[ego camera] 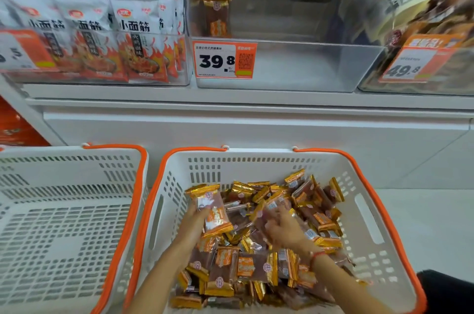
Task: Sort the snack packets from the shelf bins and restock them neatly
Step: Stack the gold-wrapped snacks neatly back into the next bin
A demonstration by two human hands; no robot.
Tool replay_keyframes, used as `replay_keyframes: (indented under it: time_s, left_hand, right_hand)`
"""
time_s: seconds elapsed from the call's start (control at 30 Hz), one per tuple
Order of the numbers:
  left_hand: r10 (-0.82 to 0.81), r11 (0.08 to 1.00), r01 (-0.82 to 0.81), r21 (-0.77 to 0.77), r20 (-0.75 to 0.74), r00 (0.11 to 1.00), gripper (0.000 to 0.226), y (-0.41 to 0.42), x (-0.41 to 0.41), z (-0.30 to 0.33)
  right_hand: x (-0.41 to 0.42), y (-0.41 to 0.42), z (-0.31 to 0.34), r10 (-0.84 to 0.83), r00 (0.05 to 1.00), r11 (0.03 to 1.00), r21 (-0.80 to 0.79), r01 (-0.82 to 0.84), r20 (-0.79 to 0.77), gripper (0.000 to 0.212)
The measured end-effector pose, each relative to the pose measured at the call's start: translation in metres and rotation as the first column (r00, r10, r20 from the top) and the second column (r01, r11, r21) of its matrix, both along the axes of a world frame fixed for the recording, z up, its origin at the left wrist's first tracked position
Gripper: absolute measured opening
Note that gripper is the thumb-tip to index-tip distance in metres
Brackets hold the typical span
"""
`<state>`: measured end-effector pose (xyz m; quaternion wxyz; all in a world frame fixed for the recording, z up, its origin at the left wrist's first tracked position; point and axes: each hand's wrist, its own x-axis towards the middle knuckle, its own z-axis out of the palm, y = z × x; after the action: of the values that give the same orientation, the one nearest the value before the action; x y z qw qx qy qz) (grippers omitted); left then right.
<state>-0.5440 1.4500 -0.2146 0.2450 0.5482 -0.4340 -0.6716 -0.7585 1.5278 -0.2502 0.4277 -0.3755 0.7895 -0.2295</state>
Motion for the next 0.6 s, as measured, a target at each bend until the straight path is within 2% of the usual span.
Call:
replay_keyframes:
  time_s: [0.03,0.1,0.13,0.17,0.2,0.23,0.33,0.4,0.5,0.53,0.6]
  left_hand:
    - [0.008,1.000,-0.008,0.014,0.019,1.000,0.027,0.002,0.001,-0.004]
    - [0.031,0.995,-0.037,0.098,0.066,0.997,0.032,0.005,0.000,-0.016]
    - [0.025,0.991,-0.032,0.133,0.052,0.998,0.034,0.005,-0.002,-0.024]
    - [0.012,0.986,-0.015,0.164,0.021,1.000,0.038,0.007,-0.006,-0.025]
    - [0.001,0.982,0.002,0.186,-0.012,1.000,0.046,0.009,-0.009,-0.025]
    - [-0.004,0.982,0.012,0.186,-0.043,0.999,0.056,0.010,-0.013,-0.022]
    - [-0.105,0.988,0.115,0.101,-0.103,0.989,0.086,0.019,-0.022,-0.007]
    - [-0.104,0.992,0.111,0.063,-0.101,0.989,0.100,0.024,-0.025,0.000]
    - [-0.069,0.998,0.069,0.005,-0.092,0.993,0.088,0.023,-0.024,-0.001]
    - [-0.062,0.998,0.063,0.008,-0.080,0.995,0.083,0.022,-0.021,-0.003]
    - [-0.039,0.999,0.036,-0.035,-0.082,0.996,0.075,0.018,-0.015,-0.008]
  right_hand:
    - [0.002,0.000,0.009,-0.134,0.964,0.989,-0.037,0.146,0.232,0.020]
    - [0.008,-0.003,0.029,-0.232,0.743,0.943,-0.042,0.329,0.628,0.021]
    - [0.011,-0.005,0.037,-0.211,0.664,0.935,-0.052,0.352,0.717,0.023]
    - [0.015,-0.006,0.041,-0.183,0.633,0.932,-0.072,0.354,0.752,0.023]
    - [0.022,-0.007,0.043,-0.161,0.638,0.929,-0.102,0.355,0.753,0.024]
    - [0.031,-0.008,0.046,-0.154,0.683,0.923,-0.143,0.357,0.714,0.022]
    - [0.055,-0.005,0.050,-0.092,0.888,0.894,-0.356,0.273,0.450,0.012]
    - [0.064,-0.005,0.051,-0.022,0.951,0.867,-0.467,0.172,0.308,0.018]
    - [0.066,-0.011,0.051,0.111,0.992,0.875,-0.478,-0.073,0.052,0.015]
    - [0.066,-0.012,0.053,0.184,0.982,0.876,-0.462,-0.141,0.050,0.012]
    - [0.060,-0.015,0.052,0.271,0.952,0.894,-0.403,-0.194,0.144,0.018]
